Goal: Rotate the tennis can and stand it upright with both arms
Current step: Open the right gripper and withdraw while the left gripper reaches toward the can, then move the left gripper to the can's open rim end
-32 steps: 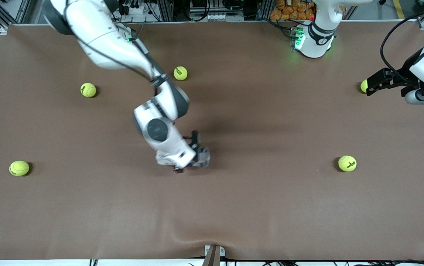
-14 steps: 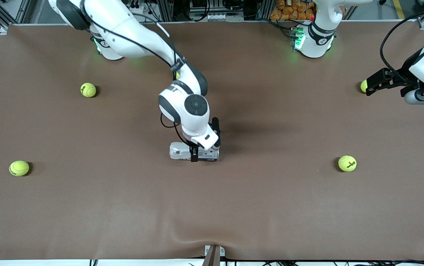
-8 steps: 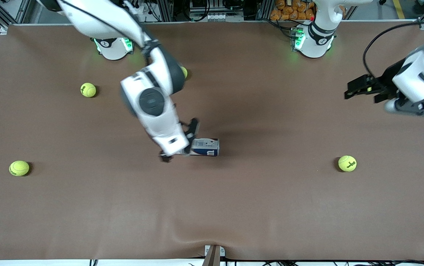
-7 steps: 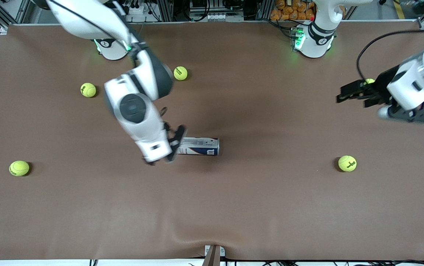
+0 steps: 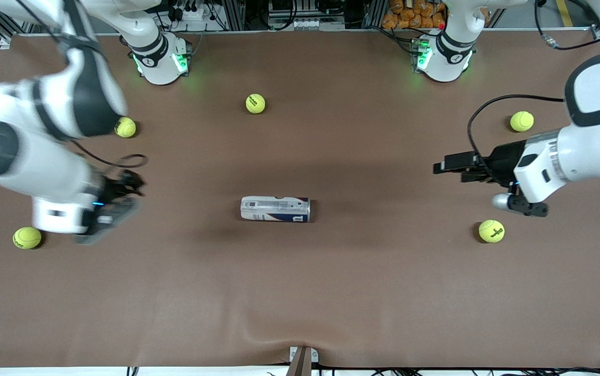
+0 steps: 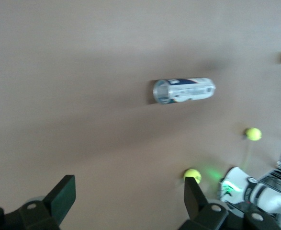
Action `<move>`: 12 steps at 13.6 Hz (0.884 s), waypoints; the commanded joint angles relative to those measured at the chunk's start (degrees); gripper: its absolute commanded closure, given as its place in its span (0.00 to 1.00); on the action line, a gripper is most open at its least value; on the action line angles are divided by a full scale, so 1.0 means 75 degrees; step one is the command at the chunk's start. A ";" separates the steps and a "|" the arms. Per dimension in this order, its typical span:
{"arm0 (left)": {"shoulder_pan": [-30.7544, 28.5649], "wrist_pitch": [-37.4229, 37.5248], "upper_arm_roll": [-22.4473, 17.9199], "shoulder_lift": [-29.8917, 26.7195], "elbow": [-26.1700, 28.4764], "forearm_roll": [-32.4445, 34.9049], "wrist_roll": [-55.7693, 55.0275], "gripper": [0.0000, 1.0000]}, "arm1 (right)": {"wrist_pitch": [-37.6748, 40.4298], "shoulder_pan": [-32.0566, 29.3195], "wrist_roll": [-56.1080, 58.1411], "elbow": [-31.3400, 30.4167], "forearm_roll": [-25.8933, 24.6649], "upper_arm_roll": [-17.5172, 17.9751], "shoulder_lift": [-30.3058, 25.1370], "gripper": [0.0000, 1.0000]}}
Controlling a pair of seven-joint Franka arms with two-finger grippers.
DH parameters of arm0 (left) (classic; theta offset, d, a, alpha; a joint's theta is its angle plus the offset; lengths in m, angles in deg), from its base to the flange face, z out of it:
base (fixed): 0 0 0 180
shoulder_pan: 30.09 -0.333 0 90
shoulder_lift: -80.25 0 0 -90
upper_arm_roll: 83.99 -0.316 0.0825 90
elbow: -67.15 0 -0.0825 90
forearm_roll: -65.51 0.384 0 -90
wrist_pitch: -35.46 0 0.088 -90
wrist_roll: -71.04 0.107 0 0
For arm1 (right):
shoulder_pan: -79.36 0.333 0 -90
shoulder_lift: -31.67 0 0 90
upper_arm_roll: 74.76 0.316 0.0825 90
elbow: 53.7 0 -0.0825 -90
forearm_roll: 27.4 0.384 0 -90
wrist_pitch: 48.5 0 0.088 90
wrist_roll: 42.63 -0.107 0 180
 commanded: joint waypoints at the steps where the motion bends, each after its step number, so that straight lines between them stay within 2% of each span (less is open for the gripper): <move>1: -0.0083 -0.0679 0.0038 -0.0083 0.0960 -0.1129 0.1125 0.00 | 0.0503 -0.0070 -0.1070 -0.0459 0.0158 -0.0427 -0.0945 0.00; 5: -0.0083 -0.1279 0.0038 0.0922 0.1724 -0.3284 0.3549 0.00 | 0.1289 -0.0913 -0.1880 -0.0459 0.0625 -0.0451 -0.1801 0.00; 7: -0.0025 -0.1290 0.0038 0.1427 0.2109 -0.4596 0.4768 0.00 | 0.1768 -0.1020 -0.2641 -0.0471 0.0673 -0.0440 -0.2118 0.00; 9: 0.0209 -0.1581 0.0050 0.1803 0.2554 -0.5723 0.6197 0.00 | 0.1806 -0.1055 -0.2832 -0.0506 0.0685 -0.0440 -0.2388 0.00; 12: 0.0514 -0.1712 0.0050 0.2132 0.2709 -0.6593 0.6496 0.00 | 0.2109 -0.0880 -0.3135 -0.0424 0.0708 -0.0615 -0.2435 0.00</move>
